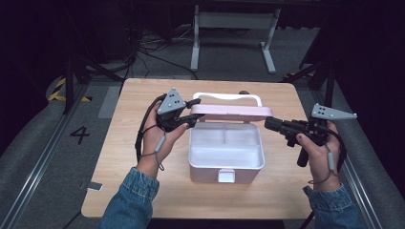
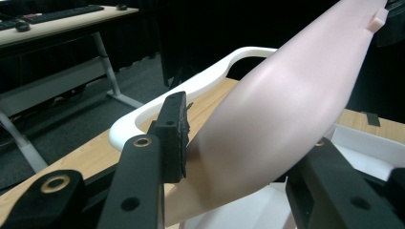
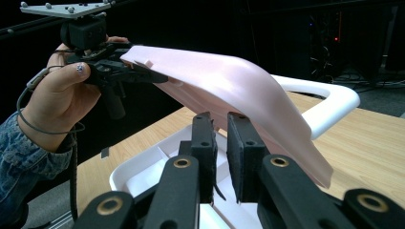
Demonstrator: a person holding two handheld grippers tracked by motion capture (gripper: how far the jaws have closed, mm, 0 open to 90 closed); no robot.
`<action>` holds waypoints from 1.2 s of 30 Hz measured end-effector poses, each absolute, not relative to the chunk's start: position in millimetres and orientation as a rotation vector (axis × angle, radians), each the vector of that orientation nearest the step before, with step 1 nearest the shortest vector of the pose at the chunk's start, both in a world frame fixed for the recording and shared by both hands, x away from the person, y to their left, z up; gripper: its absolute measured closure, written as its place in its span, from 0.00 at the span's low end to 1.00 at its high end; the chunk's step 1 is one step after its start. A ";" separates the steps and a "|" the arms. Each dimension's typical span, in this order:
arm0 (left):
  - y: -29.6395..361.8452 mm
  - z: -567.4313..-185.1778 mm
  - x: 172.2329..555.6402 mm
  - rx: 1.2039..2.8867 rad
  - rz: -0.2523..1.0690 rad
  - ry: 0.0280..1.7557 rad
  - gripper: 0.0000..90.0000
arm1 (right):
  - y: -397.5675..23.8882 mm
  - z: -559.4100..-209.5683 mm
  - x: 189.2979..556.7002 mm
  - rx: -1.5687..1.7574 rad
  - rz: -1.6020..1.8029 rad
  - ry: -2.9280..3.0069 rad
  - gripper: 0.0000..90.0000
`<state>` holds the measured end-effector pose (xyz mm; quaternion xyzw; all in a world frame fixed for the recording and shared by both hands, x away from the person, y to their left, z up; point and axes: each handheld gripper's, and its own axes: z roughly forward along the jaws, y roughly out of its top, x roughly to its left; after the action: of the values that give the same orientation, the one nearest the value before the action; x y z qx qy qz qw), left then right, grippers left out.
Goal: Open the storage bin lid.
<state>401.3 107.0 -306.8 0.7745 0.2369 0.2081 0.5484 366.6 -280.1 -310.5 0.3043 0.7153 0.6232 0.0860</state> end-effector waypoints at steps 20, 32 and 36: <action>109.9 -300.6 427.4 1.792 0.440 0.541 0.70 | -308.6 -313.9 347.0 0.997 1.797 2.068 0.89; 105.3 -296.3 449.1 1.809 0.484 0.577 0.72 | -323.1 -324.9 342.1 1.082 1.708 2.058 0.86; 103.8 -295.9 455.1 1.816 0.490 0.592 0.72 | -325.6 -327.8 342.0 1.104 1.702 2.059 0.85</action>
<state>455.1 103.8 -295.9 0.7678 0.2502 0.2071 0.5522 342.0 -325.6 -327.8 0.3788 0.7067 0.5843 0.1251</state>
